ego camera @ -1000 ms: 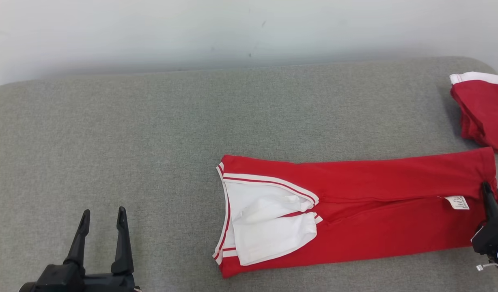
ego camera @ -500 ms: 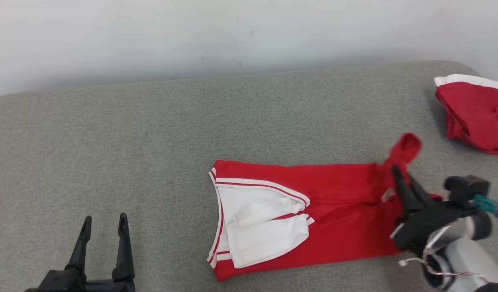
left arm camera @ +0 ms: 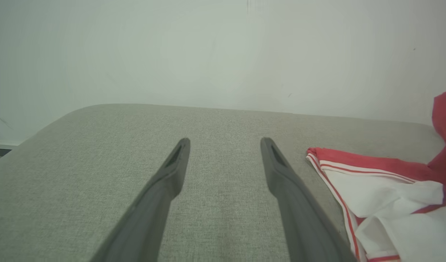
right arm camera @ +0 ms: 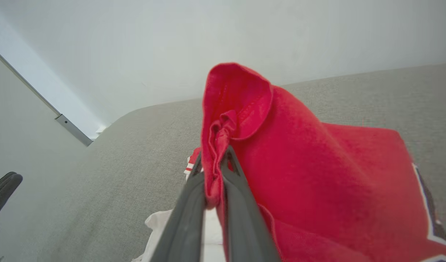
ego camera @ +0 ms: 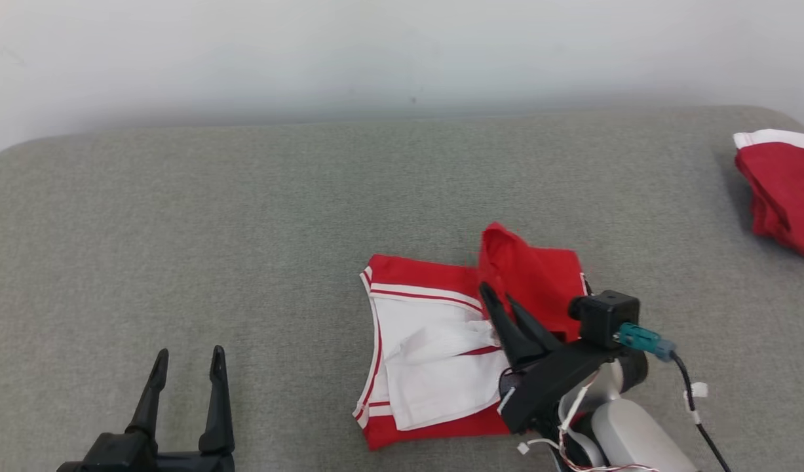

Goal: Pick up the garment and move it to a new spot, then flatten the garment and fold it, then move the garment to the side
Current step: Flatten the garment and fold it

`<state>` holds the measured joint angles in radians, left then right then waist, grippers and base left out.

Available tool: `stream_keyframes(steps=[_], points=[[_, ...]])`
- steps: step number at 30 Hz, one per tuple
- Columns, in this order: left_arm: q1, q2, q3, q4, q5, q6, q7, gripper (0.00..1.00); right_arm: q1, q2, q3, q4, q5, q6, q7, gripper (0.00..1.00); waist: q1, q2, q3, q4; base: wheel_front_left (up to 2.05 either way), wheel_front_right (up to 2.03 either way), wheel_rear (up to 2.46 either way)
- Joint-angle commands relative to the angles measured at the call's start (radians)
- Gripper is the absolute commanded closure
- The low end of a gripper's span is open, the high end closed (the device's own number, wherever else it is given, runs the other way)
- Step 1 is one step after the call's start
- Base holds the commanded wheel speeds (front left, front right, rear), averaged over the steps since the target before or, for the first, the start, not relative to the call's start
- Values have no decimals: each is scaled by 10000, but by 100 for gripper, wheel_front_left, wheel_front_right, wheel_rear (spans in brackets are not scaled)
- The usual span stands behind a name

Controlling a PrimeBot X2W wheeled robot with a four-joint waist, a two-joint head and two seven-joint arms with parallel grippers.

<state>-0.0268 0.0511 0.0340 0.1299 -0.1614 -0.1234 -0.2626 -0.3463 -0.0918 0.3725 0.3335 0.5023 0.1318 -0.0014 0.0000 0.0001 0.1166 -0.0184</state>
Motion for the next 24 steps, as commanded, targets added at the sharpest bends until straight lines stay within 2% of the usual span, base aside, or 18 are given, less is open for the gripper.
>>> stream_keyframes(steps=[1, 10, 18, 19, 20, 24], points=[[-141, -10, -42, 34, -40, 13, -27, 0, -113, 76, 68, 35, -45, -29, -7, 100, 0, -1, 45, 174, 0, 0, 0], [-407, -10, -362, 170, -159, 83, -27, 0, -756, 402, 697, 926, 102, -29, -133, 100, 0, -1, 269, 733, 0, 0, 0], [-642, -6, -490, 285, -250, 107, -27, 0, -1127, 415, 1858, 1537, 992, -28, -594, 100, 0, -1, 448, 925, 0, 0, 0], [-650, -7, -500, 321, -253, 113, -27, 0, -1215, 408, 1950, 1640, 960, -28, -734, 95, 0, -1, 457, 920, 0, 0, 0], [-698, -10, -510, 350, -262, 120, -27, 0, -1280, 405, 2030, 1741, 1002, -28, -816, 0, 0, -1, 463, 911, 0, 0, 0], [-794, -7, -470, 373, -267, 144, -27, 0, -1693, 407, 2027, 1993, 930, -29, -1361, 0, 0, -1, 463, 753, 0, 0, 0]])
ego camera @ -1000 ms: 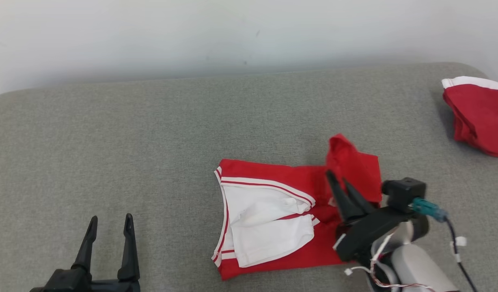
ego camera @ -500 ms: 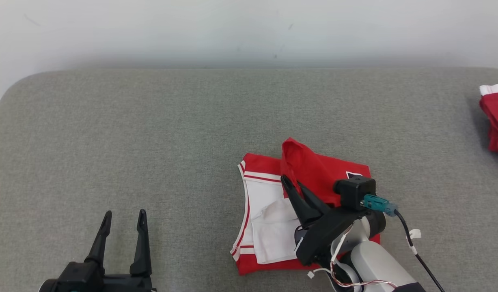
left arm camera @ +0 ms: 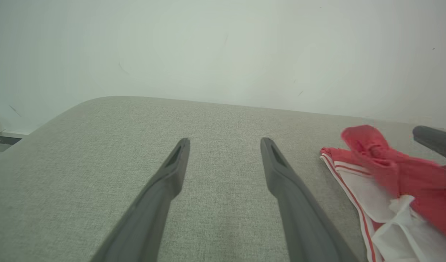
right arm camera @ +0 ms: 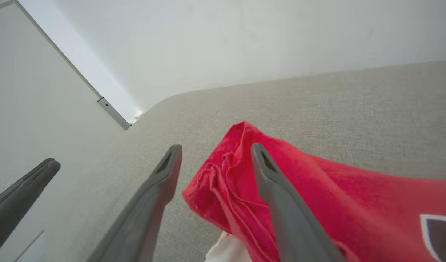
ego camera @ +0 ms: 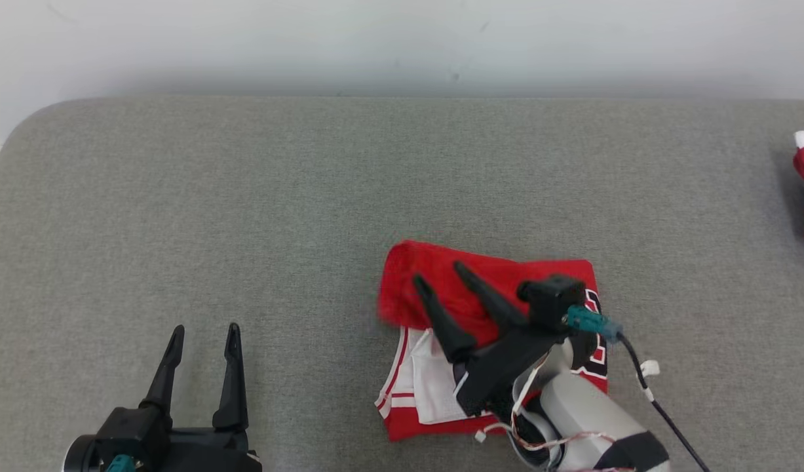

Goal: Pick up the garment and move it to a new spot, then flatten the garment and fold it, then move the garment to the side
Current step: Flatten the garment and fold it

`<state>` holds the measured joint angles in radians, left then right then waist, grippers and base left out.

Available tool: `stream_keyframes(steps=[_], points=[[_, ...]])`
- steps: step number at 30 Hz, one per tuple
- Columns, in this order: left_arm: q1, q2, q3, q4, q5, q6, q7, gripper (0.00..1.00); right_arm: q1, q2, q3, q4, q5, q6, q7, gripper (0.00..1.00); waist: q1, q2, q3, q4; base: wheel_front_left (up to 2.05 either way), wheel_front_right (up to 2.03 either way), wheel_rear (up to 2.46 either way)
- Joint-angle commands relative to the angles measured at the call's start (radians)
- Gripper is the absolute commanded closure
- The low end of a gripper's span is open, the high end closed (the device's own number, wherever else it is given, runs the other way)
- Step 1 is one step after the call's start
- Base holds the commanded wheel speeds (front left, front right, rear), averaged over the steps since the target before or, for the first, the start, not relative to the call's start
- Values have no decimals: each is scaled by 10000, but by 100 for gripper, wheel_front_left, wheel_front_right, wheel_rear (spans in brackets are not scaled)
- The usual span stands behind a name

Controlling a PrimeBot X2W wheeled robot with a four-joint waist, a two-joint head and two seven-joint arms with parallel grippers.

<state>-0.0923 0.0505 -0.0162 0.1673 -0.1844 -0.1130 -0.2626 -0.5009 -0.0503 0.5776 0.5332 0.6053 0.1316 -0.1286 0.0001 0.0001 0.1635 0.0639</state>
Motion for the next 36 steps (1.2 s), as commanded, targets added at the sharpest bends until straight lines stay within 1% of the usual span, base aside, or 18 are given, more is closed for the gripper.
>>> stream_keyframes(steps=[1, 6, 10, 16, 17, 20, 23, 24, 25, 26, 31, 36], points=[[-121, -3, 48, 1, -31, 45, -27, 0, -237, -6, -97, 45, -163, -26, -210, 0, -1, -1, -17, -129, 0, 0, 0], [-2, -3, 135, -2, -4, 20, -27, 0, -642, -37, -629, -23, -543, -26, -741, 0, -1, -1, -83, -409, 0, 0, 0], [39, -3, 213, -42, 38, -27, -27, 0, -478, -549, -1270, -470, -819, -27, -1042, 0, -1, -1, -157, -544, 0, 0, 0], [74, -2, 374, -109, 111, -94, -27, 0, 462, -1466, -2578, -1284, -1060, -26, -1267, 0, -1, -1, -249, -692, 0, 0, 0], [115, -2, 443, -143, 133, -79, -27, 0, 901, -1680, -3065, -1481, -1077, -27, -1289, 0, -1, -1, -274, -735, 0, 0, 0], [137, -2, 458, -171, 152, -91, -27, 0, 1524, -1925, -3581, -1663, -1181, -27, -1311, 0, -1, -1, -296, -771, 0, 0, 0], [161, 0, 473, -200, 175, -100, -27, 0, 1884, -1999, -3738, -1719, -1196, -27, -1315, 0, -1, -1, -297, -777, 0, 0, 0], [168, -2, 479, -211, 183, -106, -27, 0, 2028, -2033, -3757, -1729, -1222, -27, -1282, 66, -1, -1, -297, -771, 0, 0, 0], [169, -2, 490, -224, 198, -111, -27, 0, 2137, -2068, -3736, -1726, -1249, -26, -1235, 93, -1, -1, -294, -761, 0, 0, 0], [164, -2, 485, -234, 208, -118, -27, 0, 2193, -2099, -3696, -1709, -1286, -27, -1220, 100, -1, -1, -291, -745, 0, 0, 0], [61, -2, 374, -248, 272, -134, -27, 0, 2127, -2028, -3353, -1353, -1348, -27, -1207, 100, -1, -1, -292, -581, 0, 0, 0], [69, -2, 343, -267, 342, -145, -27, 0, 1716, -1954, -2623, -670, -1467, -27, -1178, 100, -1, -1, -321, -275, 0, 0, 0]])
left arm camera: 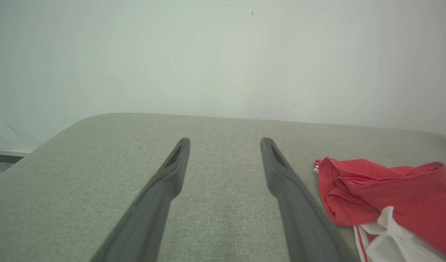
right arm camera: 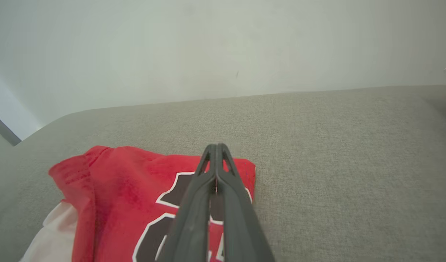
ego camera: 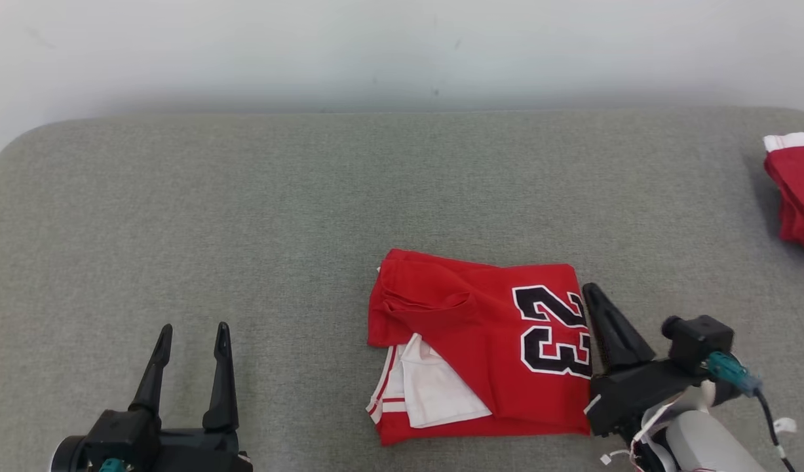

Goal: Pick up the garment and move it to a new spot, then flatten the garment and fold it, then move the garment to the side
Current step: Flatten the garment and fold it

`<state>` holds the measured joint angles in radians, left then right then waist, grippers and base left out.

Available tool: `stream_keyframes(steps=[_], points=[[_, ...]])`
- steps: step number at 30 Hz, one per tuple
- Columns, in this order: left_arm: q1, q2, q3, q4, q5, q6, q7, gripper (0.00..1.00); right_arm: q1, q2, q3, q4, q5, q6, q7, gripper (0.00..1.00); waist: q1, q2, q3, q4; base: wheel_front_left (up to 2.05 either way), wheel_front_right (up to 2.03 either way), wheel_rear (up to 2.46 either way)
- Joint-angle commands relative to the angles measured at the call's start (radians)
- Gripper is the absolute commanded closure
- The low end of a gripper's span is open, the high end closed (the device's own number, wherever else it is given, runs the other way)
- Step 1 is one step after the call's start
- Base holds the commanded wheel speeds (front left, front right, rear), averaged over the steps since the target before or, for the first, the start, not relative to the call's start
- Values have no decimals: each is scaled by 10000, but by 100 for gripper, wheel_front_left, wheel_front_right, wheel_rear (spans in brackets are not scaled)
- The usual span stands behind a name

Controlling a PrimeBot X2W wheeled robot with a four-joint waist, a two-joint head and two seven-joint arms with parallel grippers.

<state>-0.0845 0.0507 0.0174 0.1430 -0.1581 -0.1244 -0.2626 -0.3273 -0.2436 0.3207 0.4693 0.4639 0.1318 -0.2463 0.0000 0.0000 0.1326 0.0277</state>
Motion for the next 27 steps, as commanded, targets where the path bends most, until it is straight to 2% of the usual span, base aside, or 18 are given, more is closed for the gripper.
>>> stream_keyframes(steps=[1, 8, 16, 23, 27], points=[[-17, -5, -9, -15, 84, -34, -27, 0, -115, -51, 101, 151, -128, -29, -5, 100, 0, 0, -16, 151, 0, 0, 0], [43, -2, -35, 34, 54, -55, -27, 0, -716, 79, 1221, 1604, -169, -29, -83, 100, 0, 0, -37, 599, 0, 0, 0], [2, -1, -95, 124, -53, -72, -27, 0, -1080, 806, 2309, 2771, 275, -28, -184, 100, 0, 0, -15, 971, 0, 0, 0], [-36, -2, -106, 128, -111, -53, -27, 0, -1065, 1486, 3650, 2569, 660, -28, -188, 100, 0, 0, 37, 1041, 0, 0, 0], [-69, -2, -90, 78, -153, 3, -27, 0, -1181, 1626, 3932, 2223, 787, -29, -192, 100, 0, 0, 106, 955, 0, 0, 0]])
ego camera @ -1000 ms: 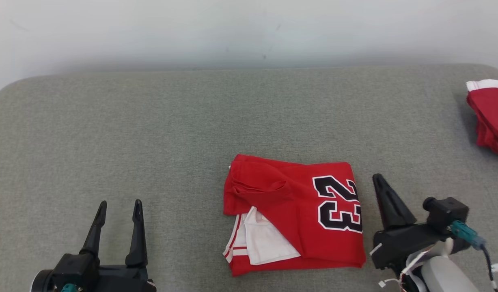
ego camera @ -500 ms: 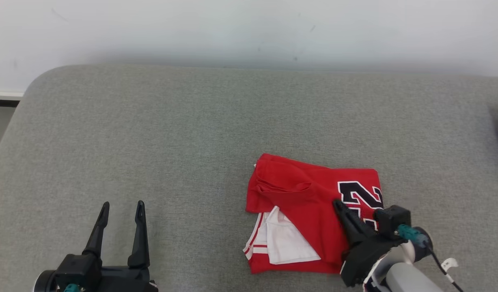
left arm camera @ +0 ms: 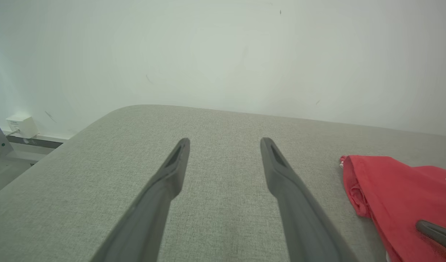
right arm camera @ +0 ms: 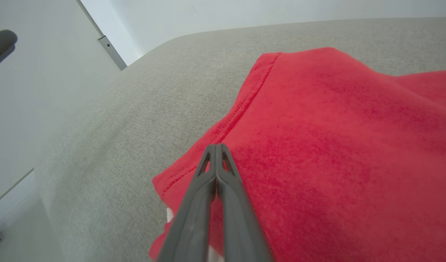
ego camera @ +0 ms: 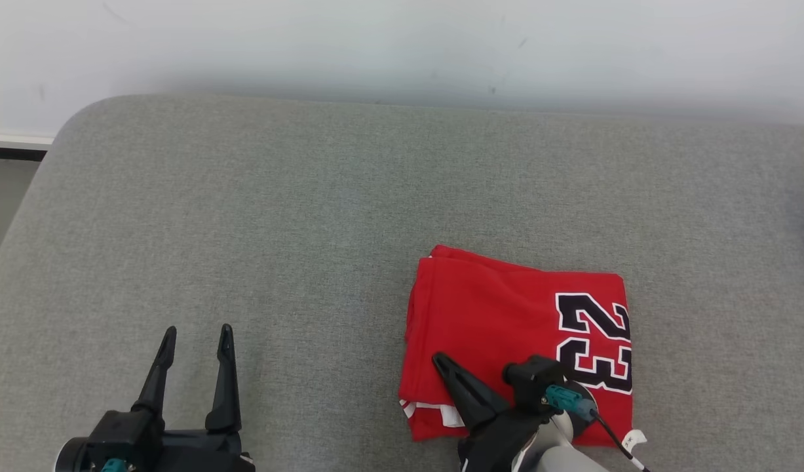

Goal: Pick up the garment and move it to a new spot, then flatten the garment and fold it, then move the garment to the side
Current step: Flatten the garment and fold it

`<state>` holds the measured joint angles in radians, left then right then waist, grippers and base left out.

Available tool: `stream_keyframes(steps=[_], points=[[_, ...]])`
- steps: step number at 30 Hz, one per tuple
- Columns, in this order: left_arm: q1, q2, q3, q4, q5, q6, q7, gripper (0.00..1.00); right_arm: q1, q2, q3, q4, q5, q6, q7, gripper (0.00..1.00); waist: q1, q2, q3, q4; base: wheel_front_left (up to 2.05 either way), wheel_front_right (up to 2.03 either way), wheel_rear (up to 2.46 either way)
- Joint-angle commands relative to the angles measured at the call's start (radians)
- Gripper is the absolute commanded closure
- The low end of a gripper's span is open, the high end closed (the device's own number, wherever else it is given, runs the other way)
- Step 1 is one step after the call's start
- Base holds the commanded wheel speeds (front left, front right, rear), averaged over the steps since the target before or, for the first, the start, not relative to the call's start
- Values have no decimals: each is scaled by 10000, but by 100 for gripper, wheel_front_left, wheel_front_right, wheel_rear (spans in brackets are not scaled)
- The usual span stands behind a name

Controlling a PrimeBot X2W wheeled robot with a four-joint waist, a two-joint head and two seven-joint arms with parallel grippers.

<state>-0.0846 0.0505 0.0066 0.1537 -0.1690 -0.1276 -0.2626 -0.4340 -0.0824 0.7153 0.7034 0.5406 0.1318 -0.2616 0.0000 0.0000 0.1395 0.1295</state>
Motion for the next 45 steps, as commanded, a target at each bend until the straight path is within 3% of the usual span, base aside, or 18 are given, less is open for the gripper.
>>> stream_keyframes(steps=[1, 5, 14, 26, 27, 28, 29, 30, 45], points=[[-77, -2, 36, -43, -47, 29, -27, 0, -183, 21, -58, -269, -12, -29, -39, 100, 0, 0, 50, -114, 0, 0, 0], [-86, 0, 78, -72, -9, 55, -27, 0, -214, -183, -515, -911, -227, -29, -38, 100, 0, 0, 51, -301, 0, 0, 0], [-106, 0, 199, -88, 182, 50, -27, 0, 506, -945, -3097, -2941, -1219, -29, -21, 100, 0, 0, -121, -1062, 0, 0, 0], [126, 1, 335, -127, 403, 58, -27, 0, 2208, -1351, -5452, -4175, -2109, -29, -22, 100, 0, 0, -418, -1722, 0, 0, 0], [186, 1, 333, -137, 414, 58, -27, 0, 2359, -1312, -5571, -4280, -2134, -29, -22, 90, 0, 0, -459, -1740, 0, 0, 0], [245, 1, 335, -150, 419, 61, -27, 0, 2531, -1260, -5686, -4400, -2164, -29, -22, 65, 0, 0, -493, -1756, 0, 0, 0], [281, 1, 322, -160, 397, 65, -27, 0, 2693, -1216, -5803, -4514, -2196, -29, -22, 14, 0, 0, -531, -1762, 0, 0, 0], [298, -1, 326, -170, 408, 67, -27, 0, 2860, -1160, -5918, -4605, -2228, -29, -22, 0, 0, 0, -576, -1763, 0, 0, 0], [1308, -1, 432, -483, 421, 83, -27, 0, 4087, -974, -6022, -5386, -2496, -29, -22, 0, 0, 0, -1101, -1507, 0, 0, 0]])
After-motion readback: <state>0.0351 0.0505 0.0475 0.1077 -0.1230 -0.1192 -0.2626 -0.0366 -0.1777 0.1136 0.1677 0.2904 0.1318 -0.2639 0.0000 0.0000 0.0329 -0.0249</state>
